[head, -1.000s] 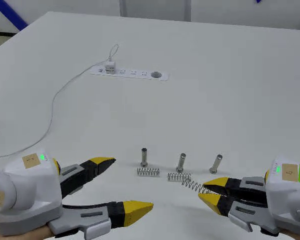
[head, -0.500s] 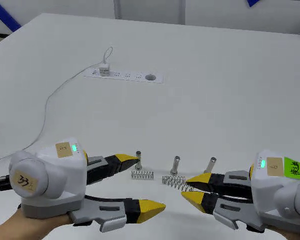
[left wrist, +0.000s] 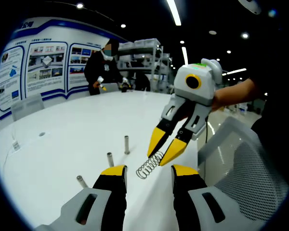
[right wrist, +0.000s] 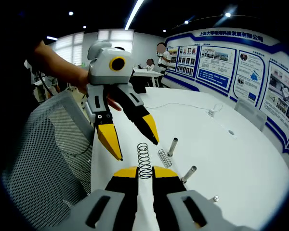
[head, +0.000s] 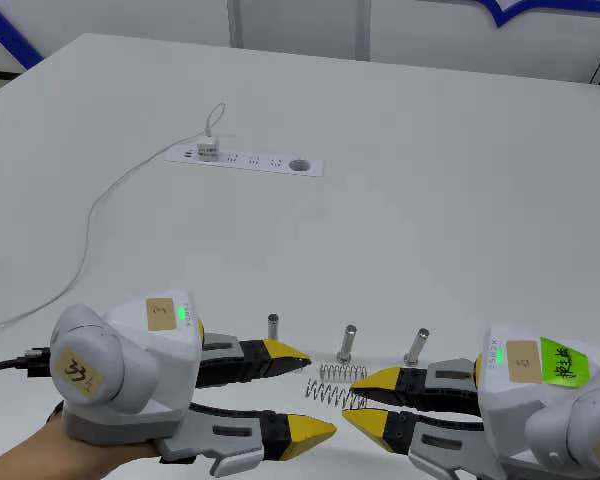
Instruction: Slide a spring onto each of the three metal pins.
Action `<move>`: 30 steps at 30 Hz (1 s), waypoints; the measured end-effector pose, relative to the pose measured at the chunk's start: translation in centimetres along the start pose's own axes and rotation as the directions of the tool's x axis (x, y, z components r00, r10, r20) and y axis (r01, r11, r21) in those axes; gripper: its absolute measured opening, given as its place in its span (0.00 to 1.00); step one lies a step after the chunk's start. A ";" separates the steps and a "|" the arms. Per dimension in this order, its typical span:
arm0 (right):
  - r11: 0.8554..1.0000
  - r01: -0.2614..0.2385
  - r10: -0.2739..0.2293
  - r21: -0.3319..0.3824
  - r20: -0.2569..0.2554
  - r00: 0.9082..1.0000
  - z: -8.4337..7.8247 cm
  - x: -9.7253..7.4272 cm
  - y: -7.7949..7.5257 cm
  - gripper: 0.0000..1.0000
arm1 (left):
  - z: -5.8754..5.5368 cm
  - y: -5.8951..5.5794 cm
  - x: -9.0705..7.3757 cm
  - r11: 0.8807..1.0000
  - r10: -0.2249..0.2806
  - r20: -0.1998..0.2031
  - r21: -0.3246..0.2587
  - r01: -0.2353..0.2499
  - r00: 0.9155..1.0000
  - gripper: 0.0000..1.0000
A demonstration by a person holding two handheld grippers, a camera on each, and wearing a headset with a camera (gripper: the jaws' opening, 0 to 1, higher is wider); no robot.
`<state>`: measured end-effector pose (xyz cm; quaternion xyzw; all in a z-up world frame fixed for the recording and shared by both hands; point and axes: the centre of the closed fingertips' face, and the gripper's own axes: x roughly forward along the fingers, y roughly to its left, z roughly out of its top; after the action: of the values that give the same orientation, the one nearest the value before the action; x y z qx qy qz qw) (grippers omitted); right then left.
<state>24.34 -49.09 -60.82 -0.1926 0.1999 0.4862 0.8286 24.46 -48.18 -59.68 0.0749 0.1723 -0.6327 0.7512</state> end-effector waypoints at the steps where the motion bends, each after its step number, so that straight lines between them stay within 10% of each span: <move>1: 1.000 -0.002 0.002 -0.004 -0.001 1.000 0.0 0.0 0.0 0.11 | 0.0 0.0 0.1 1.000 -0.005 -0.003 -0.001 0.005 1.000 0.36; 30: 0.994 -0.056 0.055 -0.092 -0.009 0.998 0.7 -0.6 0.6 0.11 | -0.4 -0.7 0.3 0.978 -0.043 -0.120 0.197 0.066 0.992 0.12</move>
<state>23.64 -48.90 -59.97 -0.2267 0.1851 0.5171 0.8043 23.73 -48.48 -60.13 0.1820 0.1526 -0.6618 0.7111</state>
